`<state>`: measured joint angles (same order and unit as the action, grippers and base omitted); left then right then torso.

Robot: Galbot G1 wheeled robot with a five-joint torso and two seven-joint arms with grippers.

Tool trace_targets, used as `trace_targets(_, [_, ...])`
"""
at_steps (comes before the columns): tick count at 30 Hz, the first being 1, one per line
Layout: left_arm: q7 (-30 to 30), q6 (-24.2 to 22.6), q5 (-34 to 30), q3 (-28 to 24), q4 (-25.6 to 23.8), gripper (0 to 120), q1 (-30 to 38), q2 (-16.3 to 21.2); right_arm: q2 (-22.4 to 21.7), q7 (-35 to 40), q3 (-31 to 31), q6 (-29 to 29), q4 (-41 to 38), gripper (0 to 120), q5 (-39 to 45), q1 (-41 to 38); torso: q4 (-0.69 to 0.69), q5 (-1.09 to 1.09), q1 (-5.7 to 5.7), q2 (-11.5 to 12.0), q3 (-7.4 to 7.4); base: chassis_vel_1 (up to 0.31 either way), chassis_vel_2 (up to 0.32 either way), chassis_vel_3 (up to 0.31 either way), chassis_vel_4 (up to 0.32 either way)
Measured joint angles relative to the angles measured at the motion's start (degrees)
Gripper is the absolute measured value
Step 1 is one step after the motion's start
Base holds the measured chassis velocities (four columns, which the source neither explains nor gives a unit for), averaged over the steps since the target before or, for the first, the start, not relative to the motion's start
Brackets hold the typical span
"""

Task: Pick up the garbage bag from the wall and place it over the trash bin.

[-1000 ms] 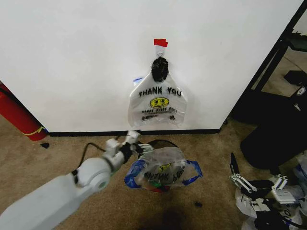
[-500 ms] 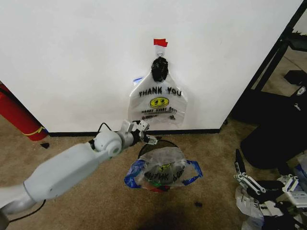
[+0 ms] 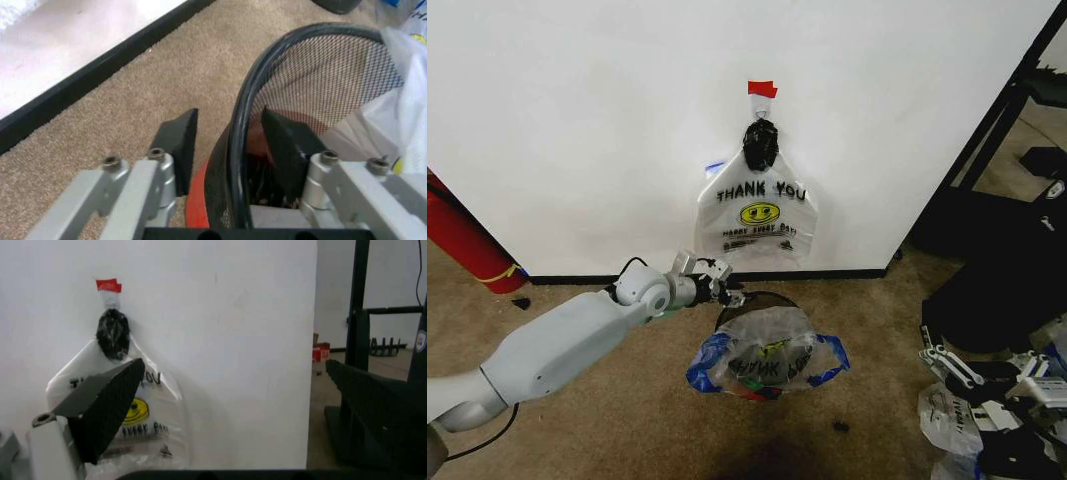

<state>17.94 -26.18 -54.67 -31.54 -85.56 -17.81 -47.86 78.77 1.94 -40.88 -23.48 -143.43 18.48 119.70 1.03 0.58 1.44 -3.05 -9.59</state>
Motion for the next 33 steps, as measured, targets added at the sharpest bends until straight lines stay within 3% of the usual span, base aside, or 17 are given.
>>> trace_targets(10, [1.8,0.6,0.9,-0.7,1.1,4,0.5,-0.1,0.2,0.7,0.0,0.6,0.1,100,0.4,-0.3,0.01,0.00,0.00,0.0,0.00,0.000,0.000,0.000,0.000])
trace_targets(18, [0.0,0.5,-0.2,-0.2,-0.6,3,-0.6,0.5,0.2,1.1,0.0,1.3,0.1,100,0.4,-1.0,0.00,0.00,0.00,0.0,0.00,0.000,0.000,0.000,0.000])
trace_targets(23, [-7.2,-0.9,-5.1,3.2,-4.3,3,-3.9,1.4,0.0,1.5,-0.1,2.4,0.2,100,0.4,-1.8,0.01,0.00,0.00,0.0,0.00,0.000,0.000,0.000,0.000])
trace_targets(26, [-14.3,-1.8,-10.5,7.8,-8.3,3,-7.8,2.2,-0.3,1.9,0.0,3.5,0.2,100,0.7,-2.6,0.01,-0.01,0.00,0.0,0.00,0.000,0.000,0.000,0.000])
trace_targets(29, [-26.2,-1.5,-16.4,18.7,-15.9,3,-17.1,2.7,-0.7,2.5,0.1,5.0,0.2,100,1.0,-3.9,0.02,0.00,0.00,0.0,0.00,0.000,0.000,0.000,0.000])
trace_targets(30, [-26.2,-1.5,-16.4,18.7,-15.9,3,-17.1,2.7,-0.7,2.5,0.1,5.0,0.2,100,1.0,-3.9,0.02,0.00,0.00,0.0,0.00,0.000,0.000,0.000,0.000])
trace_targets(33, [-33.4,0.3,-18.7,28.2,-21.9,3,-26.7,3.0,-1.4,2.7,0.2,6.3,0.2,100,1.6,-4.6,-0.01,0.00,0.00,0.0,0.01,0.000,0.000,0.000,0.000])
